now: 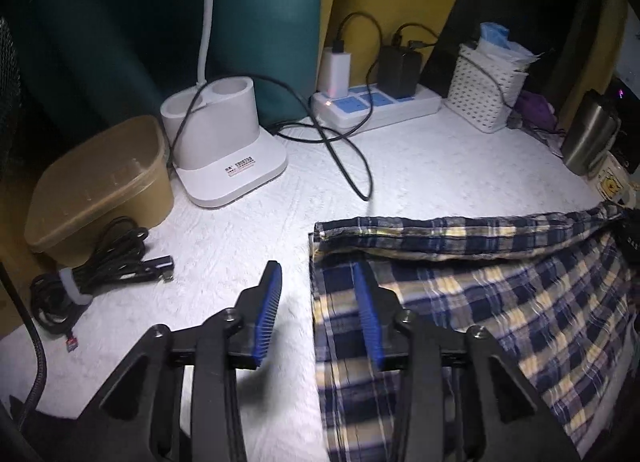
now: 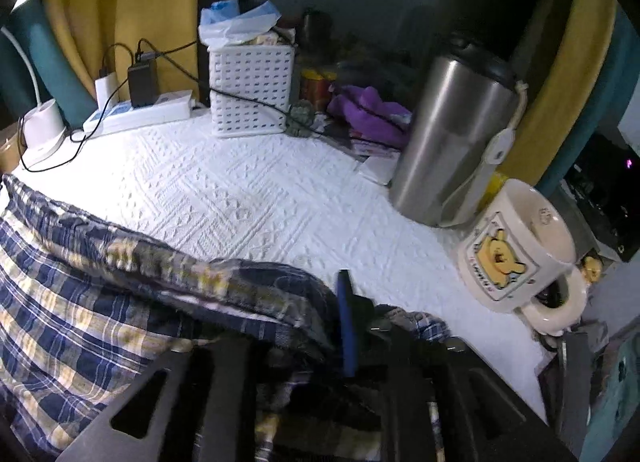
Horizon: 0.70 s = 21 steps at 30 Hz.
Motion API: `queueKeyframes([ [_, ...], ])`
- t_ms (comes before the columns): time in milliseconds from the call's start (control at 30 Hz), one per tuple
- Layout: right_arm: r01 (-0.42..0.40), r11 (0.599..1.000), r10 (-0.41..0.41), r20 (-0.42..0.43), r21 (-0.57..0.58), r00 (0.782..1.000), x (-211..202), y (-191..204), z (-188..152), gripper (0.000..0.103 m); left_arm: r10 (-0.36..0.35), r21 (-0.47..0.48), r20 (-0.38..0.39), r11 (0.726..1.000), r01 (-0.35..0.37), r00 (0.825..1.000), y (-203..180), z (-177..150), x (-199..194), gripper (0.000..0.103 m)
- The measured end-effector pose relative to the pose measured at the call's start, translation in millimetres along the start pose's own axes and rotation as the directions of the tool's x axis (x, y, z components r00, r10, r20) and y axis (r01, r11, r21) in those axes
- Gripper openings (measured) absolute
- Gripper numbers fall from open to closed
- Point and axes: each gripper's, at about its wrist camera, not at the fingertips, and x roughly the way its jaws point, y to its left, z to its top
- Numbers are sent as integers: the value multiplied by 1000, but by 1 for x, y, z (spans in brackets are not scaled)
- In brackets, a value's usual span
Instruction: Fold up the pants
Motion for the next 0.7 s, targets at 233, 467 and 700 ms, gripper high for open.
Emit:
queueKeyframes([
  [233,66,997,-69,59,43,996,-31,-19,-5,99,-9,6,10,1000,9,1000,-7,-21,-22,38],
  [467,30,998,-34,72,48,997,-40,-17,-10,99,-54,96,-14,994,56,998,-35,-14,-9,38],
  [700,-35,999,36,20,-19,999,-12,6,-6,99,-73,113,-54,991,79,996,-45,5,25,38],
])
